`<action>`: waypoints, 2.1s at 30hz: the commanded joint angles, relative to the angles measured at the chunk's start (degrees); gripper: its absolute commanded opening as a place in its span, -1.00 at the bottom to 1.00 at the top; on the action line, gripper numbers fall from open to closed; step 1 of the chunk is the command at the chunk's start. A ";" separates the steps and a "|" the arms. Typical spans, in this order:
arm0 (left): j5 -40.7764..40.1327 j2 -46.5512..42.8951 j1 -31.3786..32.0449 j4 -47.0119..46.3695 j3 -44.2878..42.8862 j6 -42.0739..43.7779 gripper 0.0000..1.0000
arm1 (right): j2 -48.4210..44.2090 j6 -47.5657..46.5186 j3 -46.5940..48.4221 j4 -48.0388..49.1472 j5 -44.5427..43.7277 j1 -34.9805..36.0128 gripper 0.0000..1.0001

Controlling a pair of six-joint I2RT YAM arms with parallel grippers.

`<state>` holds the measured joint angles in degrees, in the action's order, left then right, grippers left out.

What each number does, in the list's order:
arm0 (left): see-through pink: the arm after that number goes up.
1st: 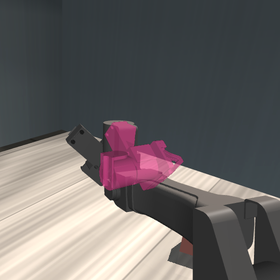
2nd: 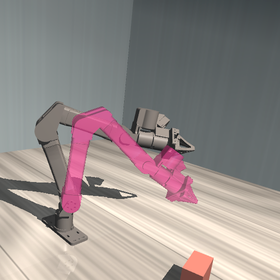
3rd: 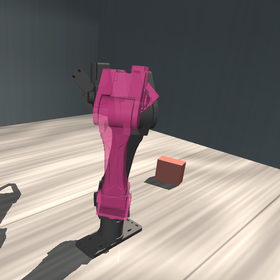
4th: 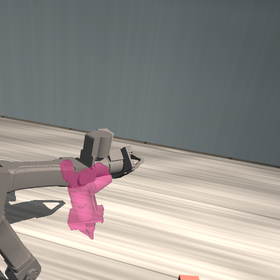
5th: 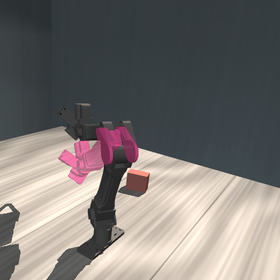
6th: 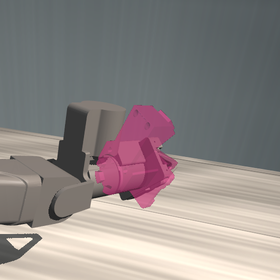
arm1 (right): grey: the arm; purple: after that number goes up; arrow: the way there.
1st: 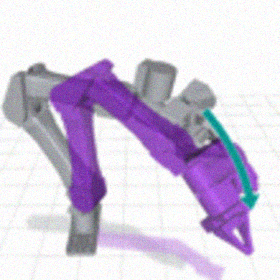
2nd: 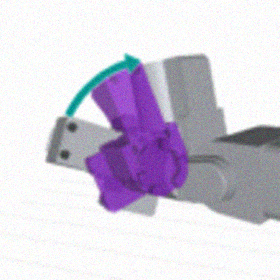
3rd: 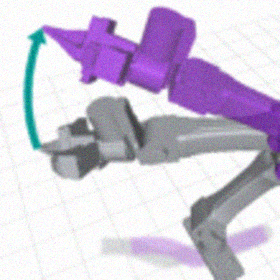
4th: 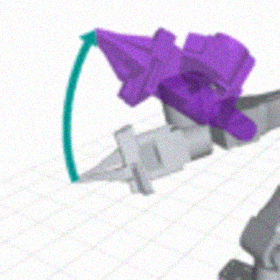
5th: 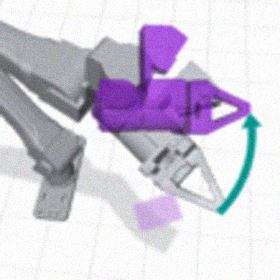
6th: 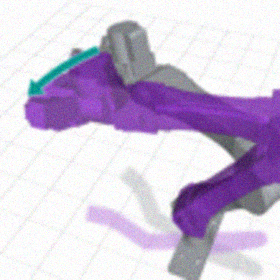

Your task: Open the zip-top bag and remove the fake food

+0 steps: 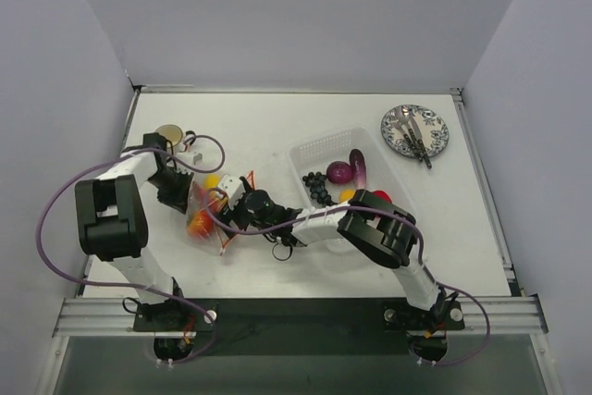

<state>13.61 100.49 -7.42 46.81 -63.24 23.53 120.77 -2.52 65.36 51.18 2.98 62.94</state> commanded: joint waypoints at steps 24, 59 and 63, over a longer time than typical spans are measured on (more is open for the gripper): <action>-1.30 -0.82 1.53 -1.28 -0.13 0.55 -1.00 | 1.93 -1.87 6.71 -11.18 -2.81 2.10 -1.00; 6.25 -5.82 -4.27 5.56 -6.09 1.70 -1.00 | -38.87 13.51 -15.11 -41.24 -53.08 -12.84 -0.98; 7.93 -7.32 -4.27 7.77 -8.03 1.52 -1.00 | -38.94 14.65 -15.43 -40.81 -54.76 -13.28 -1.00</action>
<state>17.32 97.19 -11.75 50.72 -67.44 24.77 82.06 10.22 48.75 12.40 -44.51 49.69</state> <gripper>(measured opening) 0.026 0.238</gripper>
